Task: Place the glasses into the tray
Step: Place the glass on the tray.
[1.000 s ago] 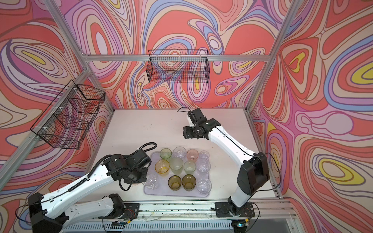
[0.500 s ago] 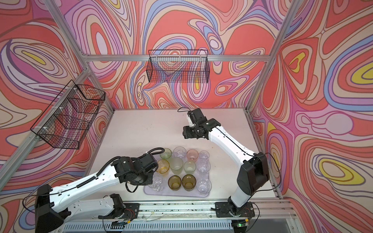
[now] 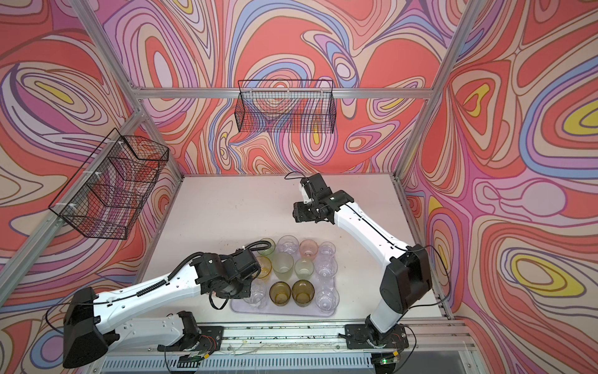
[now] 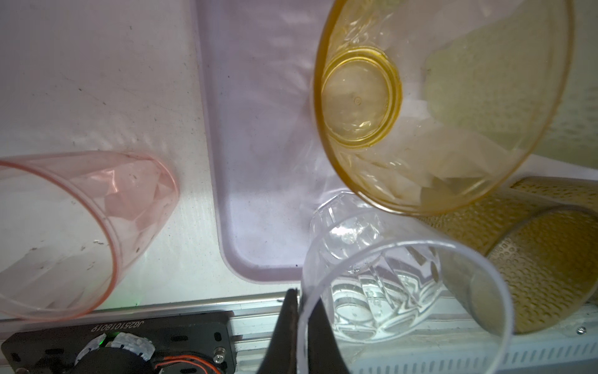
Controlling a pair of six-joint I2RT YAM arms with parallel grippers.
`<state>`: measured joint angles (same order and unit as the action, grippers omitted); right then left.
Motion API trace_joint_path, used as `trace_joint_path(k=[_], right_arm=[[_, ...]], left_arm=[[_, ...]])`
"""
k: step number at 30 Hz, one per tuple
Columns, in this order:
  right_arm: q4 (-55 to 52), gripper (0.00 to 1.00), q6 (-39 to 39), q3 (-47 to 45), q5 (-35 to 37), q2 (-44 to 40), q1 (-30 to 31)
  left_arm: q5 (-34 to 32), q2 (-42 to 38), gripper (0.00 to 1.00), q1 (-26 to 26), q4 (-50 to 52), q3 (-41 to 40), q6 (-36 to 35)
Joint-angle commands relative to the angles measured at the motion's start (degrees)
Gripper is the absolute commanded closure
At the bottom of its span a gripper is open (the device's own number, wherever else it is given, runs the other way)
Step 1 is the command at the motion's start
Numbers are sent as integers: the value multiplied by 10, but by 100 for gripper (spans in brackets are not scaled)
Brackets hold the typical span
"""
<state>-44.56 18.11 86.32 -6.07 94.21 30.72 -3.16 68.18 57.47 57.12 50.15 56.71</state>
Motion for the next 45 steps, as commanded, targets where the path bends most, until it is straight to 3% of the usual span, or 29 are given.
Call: trace_joint_path(k=[1, 16, 27, 35, 45], right_arm=[[4, 40, -1, 0, -3, -2, -2], [6, 40, -2, -4, -7, 1, -2], [5, 40, -2, -5, -7, -2, -3], [5, 40, -3, -4, -7, -2, -3], [5, 40, -5, 1, -9, 2, -3]], left_arm=[[-10, 7, 100, 6, -7, -5, 12], [-7, 24, 100, 10, -17, -13, 15], [-8, 34, 85, 10, -12, -8, 14], [-20, 19, 68, 10, 28, 16, 16], [-50, -1, 63, 0, 125, 84, 2]])
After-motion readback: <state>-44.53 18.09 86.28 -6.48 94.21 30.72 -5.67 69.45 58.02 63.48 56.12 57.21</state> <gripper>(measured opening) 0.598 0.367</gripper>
